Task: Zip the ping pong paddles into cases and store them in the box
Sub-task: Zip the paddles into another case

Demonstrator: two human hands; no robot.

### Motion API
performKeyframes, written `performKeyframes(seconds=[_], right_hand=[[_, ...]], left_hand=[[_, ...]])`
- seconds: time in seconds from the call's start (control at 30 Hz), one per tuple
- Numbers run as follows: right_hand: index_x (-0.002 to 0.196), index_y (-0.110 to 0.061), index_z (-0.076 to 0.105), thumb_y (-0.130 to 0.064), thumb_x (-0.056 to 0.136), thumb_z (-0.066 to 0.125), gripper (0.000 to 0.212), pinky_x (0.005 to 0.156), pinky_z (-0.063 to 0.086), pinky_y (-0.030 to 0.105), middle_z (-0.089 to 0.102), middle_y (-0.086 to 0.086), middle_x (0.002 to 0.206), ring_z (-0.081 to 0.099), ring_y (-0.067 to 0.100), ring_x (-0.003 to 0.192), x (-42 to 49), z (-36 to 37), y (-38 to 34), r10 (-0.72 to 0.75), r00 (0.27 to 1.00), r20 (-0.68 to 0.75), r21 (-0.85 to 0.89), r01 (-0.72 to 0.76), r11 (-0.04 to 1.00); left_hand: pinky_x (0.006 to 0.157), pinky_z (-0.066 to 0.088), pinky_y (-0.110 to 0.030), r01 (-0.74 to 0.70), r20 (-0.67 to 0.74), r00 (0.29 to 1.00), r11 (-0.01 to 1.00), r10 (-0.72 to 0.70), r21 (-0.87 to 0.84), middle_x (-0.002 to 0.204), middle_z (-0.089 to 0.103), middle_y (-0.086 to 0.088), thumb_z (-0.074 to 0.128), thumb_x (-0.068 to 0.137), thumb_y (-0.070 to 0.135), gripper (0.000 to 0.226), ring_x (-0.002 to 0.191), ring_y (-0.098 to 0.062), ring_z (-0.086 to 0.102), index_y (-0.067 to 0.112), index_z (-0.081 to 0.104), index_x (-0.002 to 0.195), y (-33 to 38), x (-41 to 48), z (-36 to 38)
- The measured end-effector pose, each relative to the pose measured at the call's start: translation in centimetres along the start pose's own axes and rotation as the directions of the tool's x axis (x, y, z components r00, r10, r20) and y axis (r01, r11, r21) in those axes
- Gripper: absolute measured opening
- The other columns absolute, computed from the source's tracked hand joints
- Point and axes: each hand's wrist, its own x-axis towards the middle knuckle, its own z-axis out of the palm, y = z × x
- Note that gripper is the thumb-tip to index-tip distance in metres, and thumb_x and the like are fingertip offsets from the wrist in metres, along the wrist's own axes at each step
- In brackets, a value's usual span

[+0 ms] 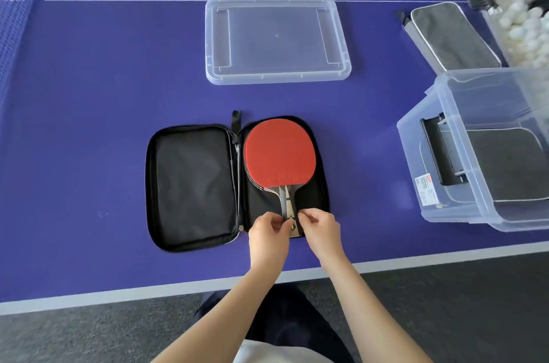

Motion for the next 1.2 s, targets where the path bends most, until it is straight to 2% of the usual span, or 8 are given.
performKeyframes(seconds=[0.27,0.43,0.53,0.63,0.73,0.9,1.1,1.2], right_hand=[[0.115,-0.008,0.067,-0.020,0.097,0.051,0.026,0.066,0.039,0.007,0.067,0.000,0.100,0.055,0.003,0.083,-0.6,-0.1,0.1,-0.020,1.000,-0.003,0.010,0.020,1.000],[0.112,-0.012,0.067,-0.019,0.097,0.051,0.022,0.077,0.047,0.016,0.064,-0.007,0.096,0.063,0.014,0.099,-0.5,-1.6,0.7,0.000,0.996,-0.086,0.079,0.007,0.997],[0.110,-0.013,0.067,-0.019,0.097,0.051,0.021,0.084,0.050,0.025,0.068,-0.001,0.102,0.063,0.017,0.102,-0.2,-2.6,0.8,0.015,0.993,-0.114,0.097,-0.003,0.995],[0.109,-0.014,0.067,-0.019,0.097,0.051,0.021,0.084,0.050,0.025,0.068,0.000,0.103,0.063,0.016,0.102,-0.1,-3.1,0.6,0.009,0.994,-0.110,0.107,0.003,0.994],[0.109,-0.015,0.067,-0.019,0.096,0.051,0.021,0.084,0.051,0.026,0.068,-0.001,0.101,0.063,0.016,0.102,-0.1,-3.1,0.4,0.002,0.995,-0.104,0.114,0.010,0.993],[0.106,-0.015,0.068,-0.017,0.096,0.052,0.020,0.082,0.050,0.023,0.068,-0.005,0.097,0.063,0.015,0.100,-0.5,-2.4,-0.5,-0.027,0.994,-0.103,0.125,0.040,0.991],[0.104,-0.018,0.069,-0.018,0.095,0.053,0.018,0.077,0.048,0.010,0.068,-0.010,0.098,0.058,-0.003,0.089,-1.2,-0.9,-4.0,-0.120,0.985,-0.124,0.126,0.136,0.983],[0.110,-0.018,0.067,-0.022,0.095,0.054,0.021,0.070,0.046,0.006,0.066,-0.013,0.098,0.058,-0.004,0.092,-1.7,0.2,-6.4,-0.178,0.984,-0.025,0.156,0.180,0.971]], left_hand=[[0.066,0.045,-0.017,-0.009,0.029,1.000,0.996,0.012,-0.089,0.085,0.065,0.009,0.064,0.090,0.034,0.014,0.078,-0.001,0.058,0.021,0.063,0.089,-0.2,-0.2,-1.2],[0.083,0.048,-0.019,-0.117,-0.369,0.926,0.991,0.084,-0.069,0.108,0.051,-0.001,0.065,0.089,0.023,0.018,0.088,-0.011,0.056,0.014,0.061,0.105,-2.4,1.4,-6.4],[0.103,0.035,-0.048,0.058,-0.567,0.824,0.995,-0.003,0.080,0.131,0.043,-0.014,0.065,0.088,0.028,0.045,0.118,-0.033,0.044,0.008,0.053,0.127,-5.4,3.7,-11.2],[0.109,0.022,-0.051,0.239,-0.606,0.781,0.969,-0.150,0.068,0.145,0.031,-0.018,0.065,0.089,0.032,0.062,0.131,-0.038,0.029,0.003,0.041,0.138,-7.6,5.0,-14.8],[0.112,0.019,-0.049,0.290,-0.543,0.813,0.955,-0.212,0.062,0.145,0.031,-0.014,0.065,0.088,0.037,0.053,0.133,-0.036,0.025,0.005,0.052,0.128,-9.0,5.6,-16.3],[0.111,0.028,-0.048,0.124,-0.481,0.871,0.992,-0.097,0.025,0.141,0.039,-0.008,0.063,0.091,0.029,0.034,0.132,-0.030,0.033,0.007,0.061,0.118,-9.2,5.3,-16.5],[0.079,0.045,-0.033,-0.085,-0.415,0.909,0.951,-0.049,-0.298,0.118,0.057,-0.005,0.056,0.094,0.007,0.027,0.088,-0.012,0.059,0.014,0.050,0.119,-6.5,1.9,-17.1],[0.076,0.049,-0.031,-0.217,-0.412,0.907,0.936,0.088,-0.277,0.108,0.059,0.002,0.056,0.093,0.002,0.031,0.089,-0.012,0.061,0.023,0.047,0.114,-5.0,-0.2,-16.7]])
